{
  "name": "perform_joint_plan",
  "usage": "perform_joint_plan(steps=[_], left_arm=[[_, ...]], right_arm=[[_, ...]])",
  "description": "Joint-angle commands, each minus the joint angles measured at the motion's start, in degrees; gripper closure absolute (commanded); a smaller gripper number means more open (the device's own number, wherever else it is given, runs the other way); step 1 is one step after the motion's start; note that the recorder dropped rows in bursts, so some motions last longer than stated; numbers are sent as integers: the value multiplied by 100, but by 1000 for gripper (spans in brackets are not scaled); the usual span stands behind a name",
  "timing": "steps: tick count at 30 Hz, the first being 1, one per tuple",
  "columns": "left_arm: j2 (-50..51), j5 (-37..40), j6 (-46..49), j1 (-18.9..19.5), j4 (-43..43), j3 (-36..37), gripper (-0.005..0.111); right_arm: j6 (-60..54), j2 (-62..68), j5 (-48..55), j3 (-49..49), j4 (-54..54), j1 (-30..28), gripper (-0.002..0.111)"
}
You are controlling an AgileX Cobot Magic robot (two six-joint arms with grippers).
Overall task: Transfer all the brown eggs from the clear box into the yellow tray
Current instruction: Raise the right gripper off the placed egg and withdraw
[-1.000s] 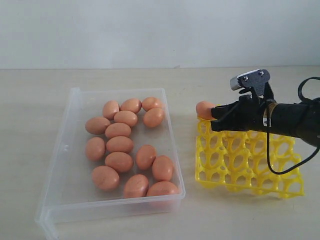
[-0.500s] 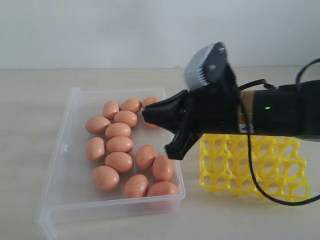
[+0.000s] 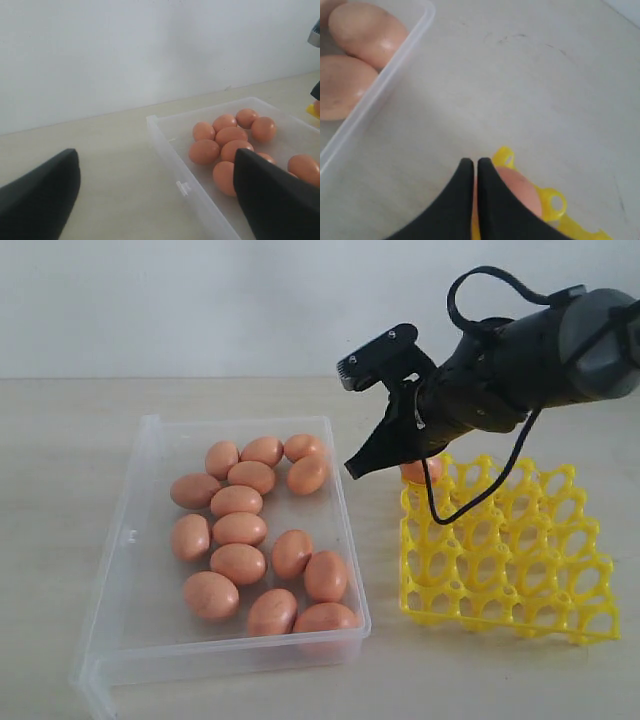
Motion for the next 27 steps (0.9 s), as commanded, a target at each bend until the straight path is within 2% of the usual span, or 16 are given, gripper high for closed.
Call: perform_joint_plan(steps=[1,8,12,18,22,27], left_arm=[[-22,-41,-45,-12,-38,23,29],[-22,-41,-45,-12,-38,23,29],[-22,-41,-45,-12,-38,23,29],[-22,-41,-45,-12,-38,23,29],[-22,-41,-45,-12,-38,23,29],[-22,-41,-45,-12,-38,23,29]], right_arm=[[-65,238,-9,-243,181,-147,108],[-139,261,535,-254,154,-152,108],[179,183,938,-254,-302,-152,108],[343,-298,925,-254,-408,-152,108],[419,-608,1513,-113,136,-152,108],[149,-613,1156,396,520,-152,108]])
